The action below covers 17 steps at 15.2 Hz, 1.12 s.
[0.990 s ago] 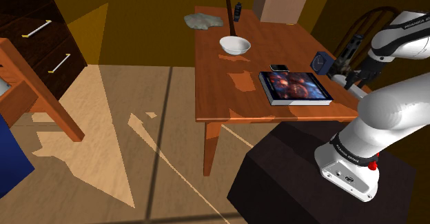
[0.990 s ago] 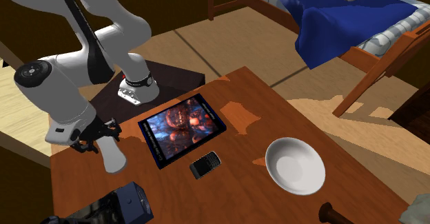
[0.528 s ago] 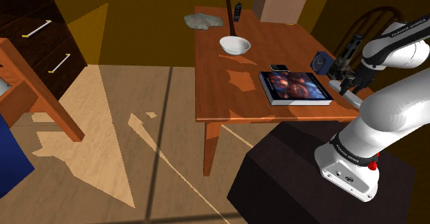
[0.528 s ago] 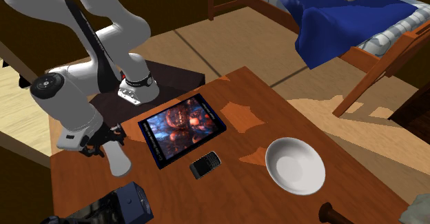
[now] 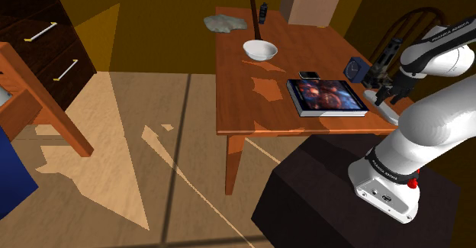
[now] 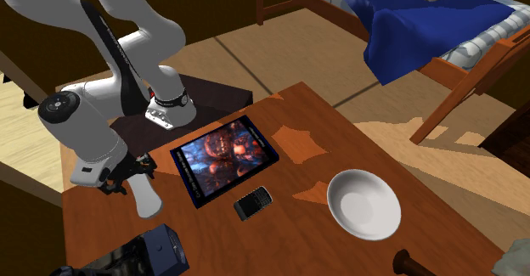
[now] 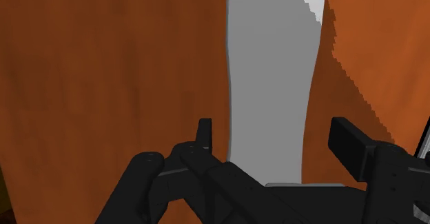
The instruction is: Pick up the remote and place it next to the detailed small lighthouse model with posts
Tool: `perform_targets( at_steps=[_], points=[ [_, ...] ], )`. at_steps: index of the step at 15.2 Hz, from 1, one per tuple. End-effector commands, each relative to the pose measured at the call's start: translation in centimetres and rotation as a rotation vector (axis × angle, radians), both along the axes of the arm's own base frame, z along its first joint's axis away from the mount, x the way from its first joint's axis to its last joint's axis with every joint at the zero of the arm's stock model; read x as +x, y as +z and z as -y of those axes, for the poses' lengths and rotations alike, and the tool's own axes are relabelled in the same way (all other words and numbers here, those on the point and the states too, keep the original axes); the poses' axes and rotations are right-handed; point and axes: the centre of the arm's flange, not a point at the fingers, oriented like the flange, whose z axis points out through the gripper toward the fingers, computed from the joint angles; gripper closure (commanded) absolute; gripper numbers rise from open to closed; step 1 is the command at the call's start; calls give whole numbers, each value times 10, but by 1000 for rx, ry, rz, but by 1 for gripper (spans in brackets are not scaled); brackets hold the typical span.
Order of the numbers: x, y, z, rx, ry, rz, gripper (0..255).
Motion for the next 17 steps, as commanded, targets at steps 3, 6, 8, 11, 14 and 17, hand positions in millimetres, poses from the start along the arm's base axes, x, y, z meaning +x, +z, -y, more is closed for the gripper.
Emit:
perform_targets(
  at_steps=[3,6,8,11,14,17],
  points=[
    [0,0,0,0,0,0,0],
    [0,13,0,0,0,0,0],
    [0,40,-1,0,0,0,0],
    [0,50,-1,0,0,0,0],
    [0,50,-1,0,0,0,0],
    [0,50,-1,0,0,0,0]
  ],
)
